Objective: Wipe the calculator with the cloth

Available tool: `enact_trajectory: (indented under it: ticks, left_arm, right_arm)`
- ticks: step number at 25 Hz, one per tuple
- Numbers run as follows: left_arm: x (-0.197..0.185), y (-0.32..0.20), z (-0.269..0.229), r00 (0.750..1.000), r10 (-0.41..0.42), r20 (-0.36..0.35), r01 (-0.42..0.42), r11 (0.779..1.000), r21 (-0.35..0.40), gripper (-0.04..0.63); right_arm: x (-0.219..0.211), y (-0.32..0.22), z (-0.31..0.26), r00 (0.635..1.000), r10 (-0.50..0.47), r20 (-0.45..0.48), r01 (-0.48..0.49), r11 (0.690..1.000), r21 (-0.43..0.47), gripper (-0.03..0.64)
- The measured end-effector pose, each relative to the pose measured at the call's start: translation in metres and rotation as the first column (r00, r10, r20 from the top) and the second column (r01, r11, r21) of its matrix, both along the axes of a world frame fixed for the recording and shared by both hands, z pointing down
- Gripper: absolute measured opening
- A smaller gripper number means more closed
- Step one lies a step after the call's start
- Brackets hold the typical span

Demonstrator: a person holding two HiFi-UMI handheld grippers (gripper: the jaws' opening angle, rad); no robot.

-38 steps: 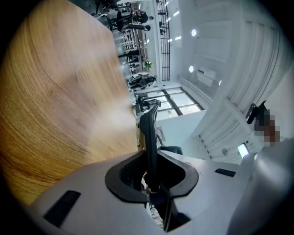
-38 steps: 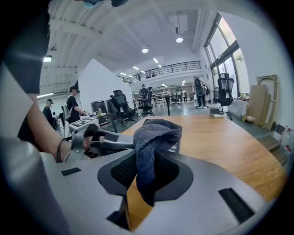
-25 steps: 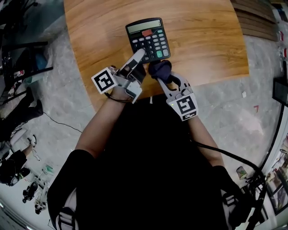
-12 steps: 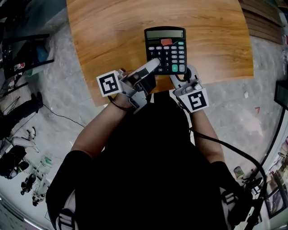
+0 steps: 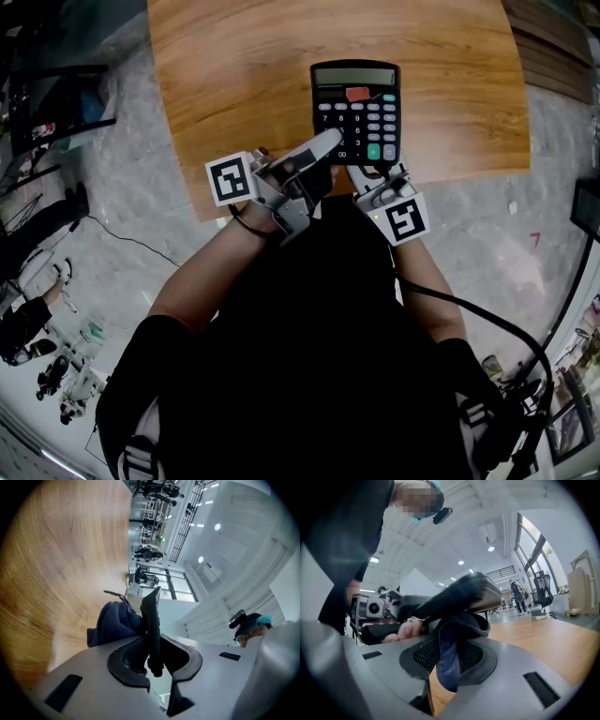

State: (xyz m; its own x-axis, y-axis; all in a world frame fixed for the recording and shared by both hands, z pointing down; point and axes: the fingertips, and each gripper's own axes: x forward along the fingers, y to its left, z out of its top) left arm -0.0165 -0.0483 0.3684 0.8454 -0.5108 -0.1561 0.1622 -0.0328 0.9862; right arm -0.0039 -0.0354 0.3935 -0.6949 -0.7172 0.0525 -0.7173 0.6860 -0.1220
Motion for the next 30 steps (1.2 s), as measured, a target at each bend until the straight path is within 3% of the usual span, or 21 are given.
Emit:
enact_trajectory:
  ticks: [3,8,17,23,30]
  left_arm:
    - [-0.002,-0.001,0.0,1.0,-0.026,-0.002,0.026,1.0,-0.003,0.072]
    - [-0.004,-0.003,-0.001,0.998,-0.057,-0.018,0.057,0.998,-0.027,0.072]
    - [0.0,0.001,0.004,0.999,-0.029,-0.038,0.027,0.998,-0.054,0.071]
    - [0.0,0.002,0.008,0.999,-0.027,-0.034,0.025,0.997,-0.073,0.071]
    - [-0.002,-0.003,-0.001,0.998,-0.062,0.003,0.062,0.998,-0.023,0.072]
  right_arm:
    - [0.001,0.02,-0.001,1.0,-0.011,0.028,0.012,1.0,-0.027,0.087]
    - [0.005,0.032,0.001,0.999,-0.044,-0.003,0.044,0.999,-0.026,0.087]
    - [0.043,-0.032,0.015,0.994,0.097,-0.058,-0.097,0.995,0.006,0.087]
    - [0.05,-0.063,0.021,0.987,0.139,-0.076,-0.138,0.99,0.026,0.087]
    - [0.046,-0.012,-0.006,0.998,0.049,-0.03,-0.048,0.997,0.054,0.087]
